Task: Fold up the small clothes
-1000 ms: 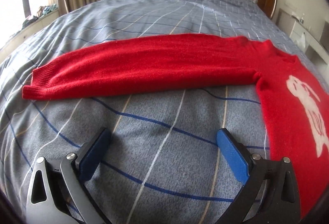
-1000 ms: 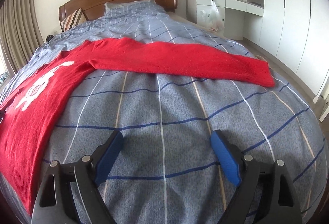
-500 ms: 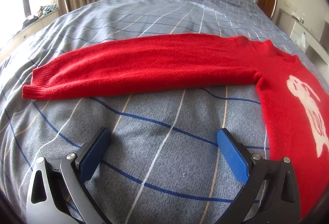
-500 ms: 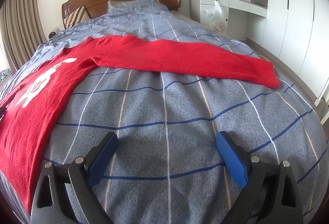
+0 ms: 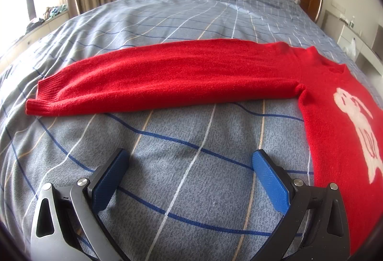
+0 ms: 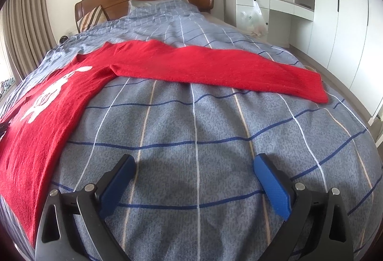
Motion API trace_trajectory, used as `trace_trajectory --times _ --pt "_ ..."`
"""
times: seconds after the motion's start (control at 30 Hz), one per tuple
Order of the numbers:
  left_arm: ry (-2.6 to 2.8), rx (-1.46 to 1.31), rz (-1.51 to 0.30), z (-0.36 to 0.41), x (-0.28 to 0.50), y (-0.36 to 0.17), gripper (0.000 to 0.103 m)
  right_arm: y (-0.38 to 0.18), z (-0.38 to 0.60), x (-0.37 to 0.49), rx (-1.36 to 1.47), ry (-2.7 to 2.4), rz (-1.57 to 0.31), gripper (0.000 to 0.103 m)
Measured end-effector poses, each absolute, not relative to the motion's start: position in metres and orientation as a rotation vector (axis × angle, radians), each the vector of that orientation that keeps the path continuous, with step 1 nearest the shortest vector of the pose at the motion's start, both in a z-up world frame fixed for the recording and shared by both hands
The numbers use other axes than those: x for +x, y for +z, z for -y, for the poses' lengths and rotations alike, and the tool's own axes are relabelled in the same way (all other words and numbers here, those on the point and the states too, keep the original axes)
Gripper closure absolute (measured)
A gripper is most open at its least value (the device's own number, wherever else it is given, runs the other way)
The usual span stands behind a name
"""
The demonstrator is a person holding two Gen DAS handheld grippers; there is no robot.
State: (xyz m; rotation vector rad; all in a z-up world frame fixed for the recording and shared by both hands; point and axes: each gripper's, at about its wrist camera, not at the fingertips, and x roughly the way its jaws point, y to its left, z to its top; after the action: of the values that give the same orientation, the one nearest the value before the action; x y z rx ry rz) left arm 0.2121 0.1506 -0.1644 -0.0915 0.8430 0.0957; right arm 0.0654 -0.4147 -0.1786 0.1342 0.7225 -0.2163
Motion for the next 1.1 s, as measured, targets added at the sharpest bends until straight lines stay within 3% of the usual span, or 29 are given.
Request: trace_trajectory --times 1.1 --pt "0.096 -0.092 -0.843 -0.1509 0.2120 -0.1643 0.000 -0.1819 0.4127 0.0649 0.128 -0.210 -0.722 0.001"
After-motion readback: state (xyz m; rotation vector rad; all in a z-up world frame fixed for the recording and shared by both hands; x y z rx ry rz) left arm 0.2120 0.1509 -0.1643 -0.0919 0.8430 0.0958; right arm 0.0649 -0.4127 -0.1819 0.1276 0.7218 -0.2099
